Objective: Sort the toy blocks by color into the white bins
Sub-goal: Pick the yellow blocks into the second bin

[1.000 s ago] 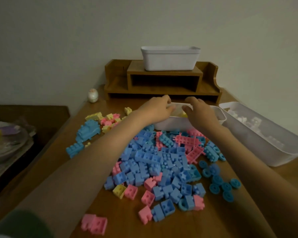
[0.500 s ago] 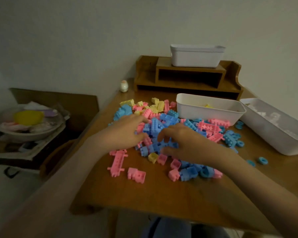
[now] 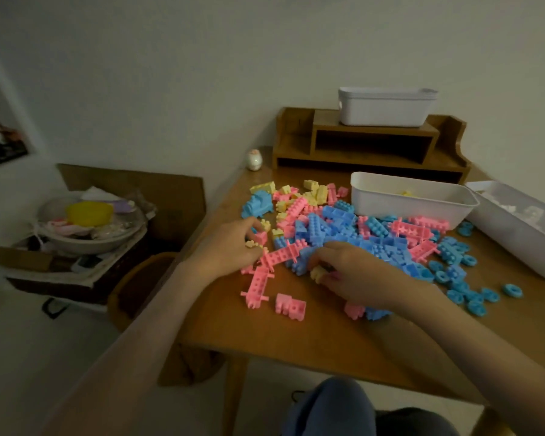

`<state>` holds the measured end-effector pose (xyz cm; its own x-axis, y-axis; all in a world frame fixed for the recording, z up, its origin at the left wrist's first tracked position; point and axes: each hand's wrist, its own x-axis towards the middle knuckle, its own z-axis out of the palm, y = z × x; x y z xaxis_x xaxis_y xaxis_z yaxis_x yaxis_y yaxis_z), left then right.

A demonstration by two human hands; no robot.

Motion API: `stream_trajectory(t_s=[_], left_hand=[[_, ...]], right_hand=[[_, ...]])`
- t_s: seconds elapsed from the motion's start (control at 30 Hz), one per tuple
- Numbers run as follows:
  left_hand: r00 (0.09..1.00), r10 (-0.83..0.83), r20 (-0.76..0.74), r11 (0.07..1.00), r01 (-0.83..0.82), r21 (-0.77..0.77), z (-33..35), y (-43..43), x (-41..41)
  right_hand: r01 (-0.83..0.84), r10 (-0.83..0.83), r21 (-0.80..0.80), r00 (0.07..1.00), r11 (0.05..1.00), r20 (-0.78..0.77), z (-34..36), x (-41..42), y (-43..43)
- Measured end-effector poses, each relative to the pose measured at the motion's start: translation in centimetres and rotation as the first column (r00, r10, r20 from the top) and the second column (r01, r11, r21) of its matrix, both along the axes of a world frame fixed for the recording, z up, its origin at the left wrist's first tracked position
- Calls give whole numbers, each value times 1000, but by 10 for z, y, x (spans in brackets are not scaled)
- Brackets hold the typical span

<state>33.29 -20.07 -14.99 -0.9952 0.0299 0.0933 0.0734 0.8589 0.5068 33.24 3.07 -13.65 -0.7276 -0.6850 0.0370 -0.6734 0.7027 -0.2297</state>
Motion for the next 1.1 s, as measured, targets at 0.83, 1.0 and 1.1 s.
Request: stream_trajectory(t_s=[0.83,1.0,1.1], left_hand=[[978,-151,-147,986,159,45,-27,-5,-17],[976,-175,-130,985,175,-11,-28,-5,-18],[983,-142,-119,983,154,100,-24,-3,-14]], right_hand=[[4,-3,174,1000,985,-6,-6,-81,-91],[32,-35,114,999,993,20,-9,-83,-90],[44,-47,62,998,997,48,-7,-82,-86]])
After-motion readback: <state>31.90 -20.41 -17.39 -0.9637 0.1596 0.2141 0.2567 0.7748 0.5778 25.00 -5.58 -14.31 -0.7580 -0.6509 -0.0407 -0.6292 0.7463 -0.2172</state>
